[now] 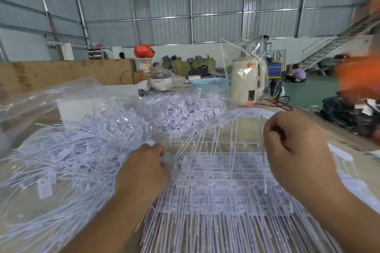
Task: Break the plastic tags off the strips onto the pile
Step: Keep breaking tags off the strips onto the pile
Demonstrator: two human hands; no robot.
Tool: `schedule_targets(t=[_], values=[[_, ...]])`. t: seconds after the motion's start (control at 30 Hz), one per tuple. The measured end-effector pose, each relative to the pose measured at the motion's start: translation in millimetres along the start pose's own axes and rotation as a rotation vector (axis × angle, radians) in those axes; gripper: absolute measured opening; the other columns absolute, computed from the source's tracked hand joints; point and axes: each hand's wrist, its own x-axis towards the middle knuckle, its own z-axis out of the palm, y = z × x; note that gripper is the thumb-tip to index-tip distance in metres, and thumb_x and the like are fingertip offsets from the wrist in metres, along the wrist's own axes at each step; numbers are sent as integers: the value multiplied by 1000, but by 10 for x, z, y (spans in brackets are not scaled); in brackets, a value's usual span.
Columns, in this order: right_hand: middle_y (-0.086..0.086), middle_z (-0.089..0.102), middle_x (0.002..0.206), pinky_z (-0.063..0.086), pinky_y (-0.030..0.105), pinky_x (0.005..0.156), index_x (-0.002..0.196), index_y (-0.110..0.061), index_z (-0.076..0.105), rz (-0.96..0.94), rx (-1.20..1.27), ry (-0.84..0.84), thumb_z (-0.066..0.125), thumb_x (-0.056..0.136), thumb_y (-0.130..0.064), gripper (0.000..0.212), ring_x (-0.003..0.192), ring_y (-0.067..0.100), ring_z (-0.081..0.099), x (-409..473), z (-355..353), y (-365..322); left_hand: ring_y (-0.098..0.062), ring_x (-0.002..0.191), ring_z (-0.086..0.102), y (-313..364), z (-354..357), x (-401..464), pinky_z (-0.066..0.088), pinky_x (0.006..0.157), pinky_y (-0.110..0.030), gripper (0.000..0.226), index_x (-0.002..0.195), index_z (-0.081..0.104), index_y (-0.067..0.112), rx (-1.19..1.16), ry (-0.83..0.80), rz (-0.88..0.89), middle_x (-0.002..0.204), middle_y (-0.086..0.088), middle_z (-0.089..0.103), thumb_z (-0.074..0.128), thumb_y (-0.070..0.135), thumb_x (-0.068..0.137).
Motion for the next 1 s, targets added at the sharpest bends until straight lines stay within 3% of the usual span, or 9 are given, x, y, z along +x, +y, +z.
schedule_targets(t=[0.1, 0.23, 0.37, 0.47, 0.53, 0.67, 0.83, 0.9, 1.0], values=[[-8, 50, 61, 37, 29, 47, 64, -23, 49, -46, -26, -237, 49, 82, -6, 25, 54, 8, 47, -90, 59, -79, -16, 102, 54, 4, 43, -6, 52, 83, -34, 29, 120, 61, 26, 12, -32, 32, 109, 6, 52, 58, 31, 92], [-8, 48, 66, 38, 25, 52, 69, -26, 44, -159, -117, -494, 49, 84, -13, 20, 59, 8, 46, -187, 157, -183, -16, 110, 39, 41, 153, -24, 39, 95, -30, 34, 124, 60, 24, -17, -58, 111, 110, 5, 43, 47, 36, 95], [-8, 46, 68, 32, 22, 51, 73, -27, 40, -141, -137, -603, 48, 85, -19, 16, 60, 8, 43, -170, 143, -159, -16, 104, 38, 46, 212, -15, 38, 90, -31, 31, 104, 67, 23, -14, -94, 103, 99, 7, 40, 44, 44, 97], [-9, 53, 70, 47, 28, 57, 91, -31, 46, -73, -189, -665, 45, 88, -25, 6, 61, 6, 51, -163, 145, -104, -12, 94, 46, 58, 220, -18, 39, 76, -23, 12, 95, 69, 24, -135, -8, 117, 91, 11, 44, 58, 29, 93], [-7, 56, 69, 53, 34, 61, 103, -29, 47, -22, -259, -719, 40, 93, -32, 12, 63, 13, 58, -157, 163, -68, -4, 84, 52, 82, 203, -30, 42, 68, -13, 10, 88, 69, 25, -271, 44, 124, 89, 11, 49, 61, 22, 93], [-7, 46, 69, 46, 29, 56, 97, -24, 48, 38, -498, -672, 33, 97, -43, 24, 62, 16, 49, -135, 214, -21, 10, 77, 51, 183, 131, -102, 36, 66, -1, 12, 84, 70, 23, -425, 98, 167, 83, 12, 51, 63, 17, 91], [-6, 36, 61, 29, 28, 53, 64, -20, 32, 1, -693, -443, 37, 91, -44, 36, 67, 20, 38, -135, 242, -100, 5, 75, 49, 332, 62, -202, 34, 63, -5, 14, 78, 62, 30, -409, 126, 248, 82, 13, 49, 65, 20, 87], [-6, 31, 59, 31, 30, 59, 65, -20, 34, -27, -722, -372, 39, 88, -43, 33, 64, 21, 37, -135, 240, -133, 6, 77, 49, 338, 54, -214, 34, 64, -5, 15, 78, 58, 33, -405, 119, 257, 83, 14, 48, 65, 23, 87], [-6, 37, 65, 32, 31, 65, 78, -24, 47, -7, -729, -419, 37, 90, -46, 27, 68, 21, 42, -146, 232, -138, 8, 85, 48, 289, 63, -201, 36, 69, -4, 8, 91, 59, 34, -378, 75, 249, 91, 17, 50, 64, 28, 88]])
